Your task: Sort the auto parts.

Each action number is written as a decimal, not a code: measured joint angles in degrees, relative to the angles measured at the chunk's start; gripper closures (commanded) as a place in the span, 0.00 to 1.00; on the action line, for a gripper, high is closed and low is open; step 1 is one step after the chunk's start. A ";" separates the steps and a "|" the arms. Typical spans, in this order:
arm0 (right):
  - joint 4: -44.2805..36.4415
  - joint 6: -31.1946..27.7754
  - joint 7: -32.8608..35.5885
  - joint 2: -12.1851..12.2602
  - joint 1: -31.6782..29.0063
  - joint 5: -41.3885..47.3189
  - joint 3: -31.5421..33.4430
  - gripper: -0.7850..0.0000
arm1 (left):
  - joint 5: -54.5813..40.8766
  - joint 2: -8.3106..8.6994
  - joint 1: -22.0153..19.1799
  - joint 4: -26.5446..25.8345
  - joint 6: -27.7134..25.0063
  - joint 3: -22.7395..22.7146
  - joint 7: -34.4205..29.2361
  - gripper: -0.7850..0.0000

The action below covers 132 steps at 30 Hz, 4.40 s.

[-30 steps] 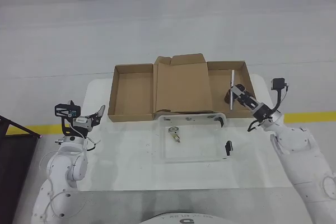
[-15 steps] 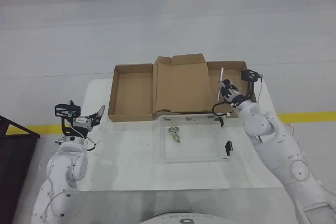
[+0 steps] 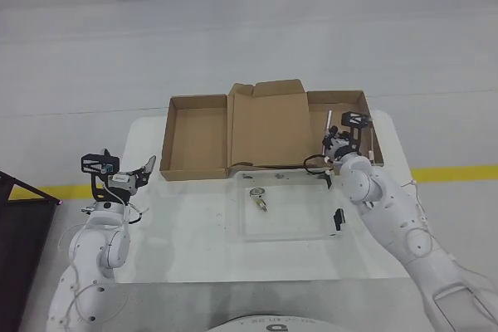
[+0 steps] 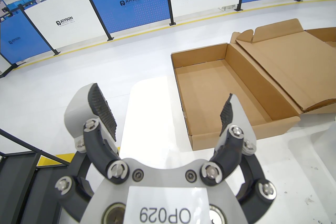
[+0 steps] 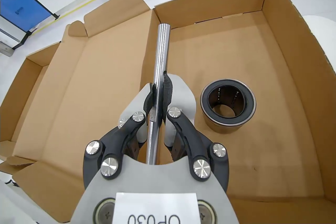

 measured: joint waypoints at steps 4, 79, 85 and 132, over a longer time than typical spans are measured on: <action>0.62 0.56 -0.25 -0.39 0.12 -0.51 0.14 0.57 | 0.00 0.00 0.00 0.00 0.00 0.00 0.00 0.00; -22.82 -51.57 19.06 4.18 -29.38 34.19 33.04 0.00 | 20.45 0.14 0.56 -10.50 -15.55 14.44 -4.88 0.00; -22.82 -51.57 19.07 4.17 -29.38 34.19 33.04 0.00 | 28.22 0.25 -0.82 -13.64 -19.62 18.43 -8.72 0.00; -22.82 -51.57 19.06 4.17 -29.38 34.19 33.04 0.00 | 17.11 -5.42 -25.13 -5.97 -25.69 44.65 -53.73 0.00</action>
